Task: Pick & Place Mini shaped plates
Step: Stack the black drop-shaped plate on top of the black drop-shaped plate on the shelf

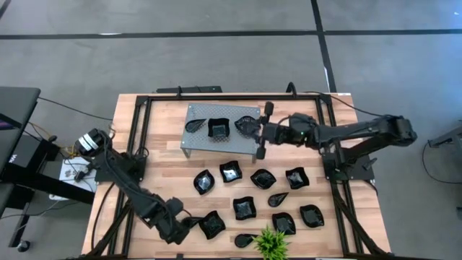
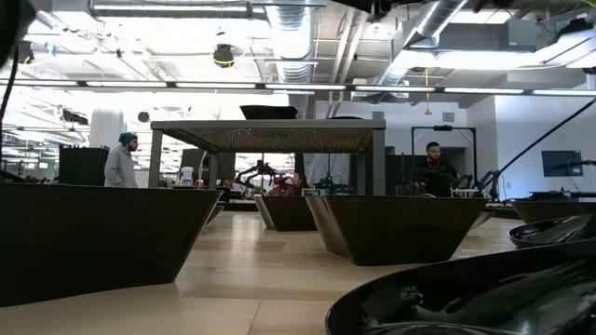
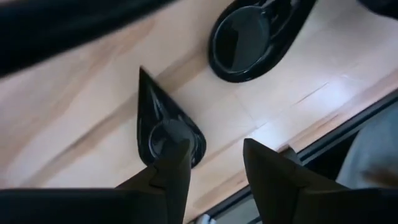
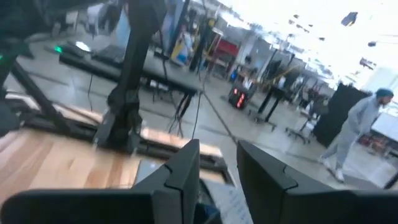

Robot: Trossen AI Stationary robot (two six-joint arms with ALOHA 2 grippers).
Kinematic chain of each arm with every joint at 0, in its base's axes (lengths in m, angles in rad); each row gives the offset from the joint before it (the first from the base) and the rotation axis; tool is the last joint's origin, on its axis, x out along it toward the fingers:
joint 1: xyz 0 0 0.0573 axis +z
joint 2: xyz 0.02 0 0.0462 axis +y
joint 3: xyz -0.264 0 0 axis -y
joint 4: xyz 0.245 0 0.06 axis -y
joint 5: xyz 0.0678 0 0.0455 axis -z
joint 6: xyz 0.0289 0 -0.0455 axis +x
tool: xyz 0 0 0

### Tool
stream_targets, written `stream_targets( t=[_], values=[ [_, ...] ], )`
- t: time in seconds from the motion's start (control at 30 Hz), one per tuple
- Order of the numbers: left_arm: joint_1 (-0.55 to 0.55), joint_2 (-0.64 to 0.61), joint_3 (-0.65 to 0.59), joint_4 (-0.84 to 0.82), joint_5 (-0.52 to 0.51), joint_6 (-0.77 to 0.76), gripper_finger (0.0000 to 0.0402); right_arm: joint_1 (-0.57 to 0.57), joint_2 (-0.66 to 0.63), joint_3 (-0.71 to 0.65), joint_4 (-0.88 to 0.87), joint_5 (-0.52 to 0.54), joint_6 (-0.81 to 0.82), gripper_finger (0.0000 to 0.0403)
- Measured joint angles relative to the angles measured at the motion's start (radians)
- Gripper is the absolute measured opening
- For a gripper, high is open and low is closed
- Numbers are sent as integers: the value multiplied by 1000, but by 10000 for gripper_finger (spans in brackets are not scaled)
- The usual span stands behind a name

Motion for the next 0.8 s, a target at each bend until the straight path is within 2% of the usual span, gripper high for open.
stream_targets(
  t=[0.13,0.3,0.57,0.8],
  values=[
    [-29,16,0,8,-31,-105,143,-45,21,-1,52,-71,0,102],
    [-45,63,0,71,-89,-120,143,-83,31,1,62,-93,0,102],
    [-47,142,0,84,27,-120,143,-91,31,2,75,-93,0,102],
    [-46,94,0,86,25,-118,143,-60,31,2,88,-94,0,102]
  ],
)
